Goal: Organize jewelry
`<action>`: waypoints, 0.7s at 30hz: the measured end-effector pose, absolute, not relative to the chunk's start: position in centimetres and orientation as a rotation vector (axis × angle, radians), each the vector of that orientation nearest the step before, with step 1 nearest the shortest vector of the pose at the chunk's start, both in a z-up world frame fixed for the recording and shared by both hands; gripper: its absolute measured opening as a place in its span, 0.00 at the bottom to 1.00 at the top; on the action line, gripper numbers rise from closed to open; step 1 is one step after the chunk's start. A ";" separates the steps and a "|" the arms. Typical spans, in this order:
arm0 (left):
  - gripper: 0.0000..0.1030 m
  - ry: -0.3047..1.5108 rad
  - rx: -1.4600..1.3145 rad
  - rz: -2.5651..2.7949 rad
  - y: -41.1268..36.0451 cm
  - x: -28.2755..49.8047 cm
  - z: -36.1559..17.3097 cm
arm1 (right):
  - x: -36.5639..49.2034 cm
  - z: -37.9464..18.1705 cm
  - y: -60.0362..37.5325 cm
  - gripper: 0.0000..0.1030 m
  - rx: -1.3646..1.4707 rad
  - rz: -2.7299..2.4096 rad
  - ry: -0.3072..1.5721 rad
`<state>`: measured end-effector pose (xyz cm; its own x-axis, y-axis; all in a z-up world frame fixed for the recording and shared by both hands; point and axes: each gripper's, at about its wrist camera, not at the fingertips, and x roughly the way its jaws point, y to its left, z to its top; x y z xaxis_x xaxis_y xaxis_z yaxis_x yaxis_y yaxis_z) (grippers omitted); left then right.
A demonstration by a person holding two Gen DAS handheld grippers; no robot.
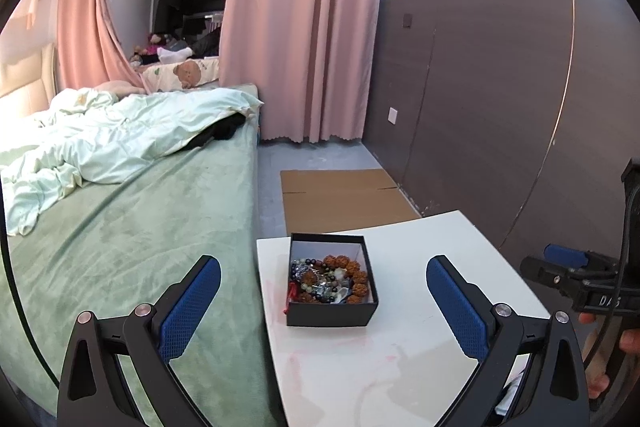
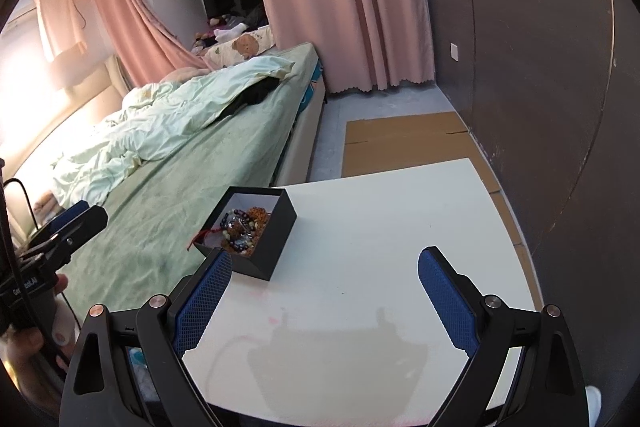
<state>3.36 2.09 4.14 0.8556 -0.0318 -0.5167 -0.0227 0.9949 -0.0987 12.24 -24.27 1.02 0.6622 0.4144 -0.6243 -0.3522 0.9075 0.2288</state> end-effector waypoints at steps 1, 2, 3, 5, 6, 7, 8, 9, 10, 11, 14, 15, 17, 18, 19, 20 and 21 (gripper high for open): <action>1.00 0.545 -0.102 -0.007 2.1 3.4 4.1 | 12.3 1.0 -24.3 0.92 0.094 0.431 0.727; 1.00 0.548 -0.099 -0.009 2.1 3.4 4.0 | 12.4 1.0 -24.4 0.92 0.098 0.428 0.727; 1.00 0.550 -0.095 -0.010 2.1 3.4 3.9 | 12.4 0.9 -24.4 0.92 0.099 0.424 0.727; 1.00 0.551 -0.096 -0.010 2.1 3.4 3.8 | 12.4 0.8 -24.5 0.92 0.102 0.415 0.726; 1.00 0.551 -0.098 -0.013 2.2 3.3 3.8 | 12.4 0.8 -24.6 0.92 0.105 0.413 0.728; 1.00 0.550 -0.099 -0.014 2.2 3.3 3.8 | 12.4 0.7 -24.7 0.92 0.107 0.414 0.729; 1.00 0.549 -0.098 -0.014 2.2 3.2 3.8 | 12.3 0.7 -24.8 0.92 0.110 0.415 0.730; 1.00 0.548 -0.097 -0.013 2.2 3.2 3.8 | 12.4 0.7 -24.7 0.92 0.108 0.416 0.730; 1.00 0.546 -0.097 -0.014 2.2 3.2 3.8 | 12.3 0.7 -24.8 0.92 0.111 0.418 0.730; 1.00 0.545 -0.097 -0.014 2.2 3.1 3.8 | 12.3 0.7 -24.9 0.92 0.115 0.420 0.729; 1.00 0.539 -0.098 -0.015 2.3 3.0 3.9 | 12.2 0.8 -24.9 0.92 0.120 0.418 0.725; 1.00 0.537 -0.099 -0.016 2.3 2.9 3.9 | 12.2 0.8 -24.9 0.92 0.122 0.417 0.725; 1.00 0.535 -0.097 -0.016 2.2 2.9 3.9 | 12.2 0.8 -24.9 0.92 0.126 0.419 0.725; 1.00 0.535 -0.096 -0.015 2.2 2.9 3.9 | 12.2 0.8 -24.9 0.92 0.127 0.419 0.726; 1.00 0.534 -0.096 -0.015 2.2 2.9 4.0 | 12.1 0.8 -24.8 0.92 0.127 0.420 0.725; 1.00 0.533 -0.097 -0.017 2.2 2.9 4.0 | 12.1 0.8 -24.8 0.92 0.126 0.420 0.725; 1.00 0.532 -0.099 -0.017 2.1 3.0 4.0 | 12.1 0.8 -24.8 0.92 0.125 0.421 0.725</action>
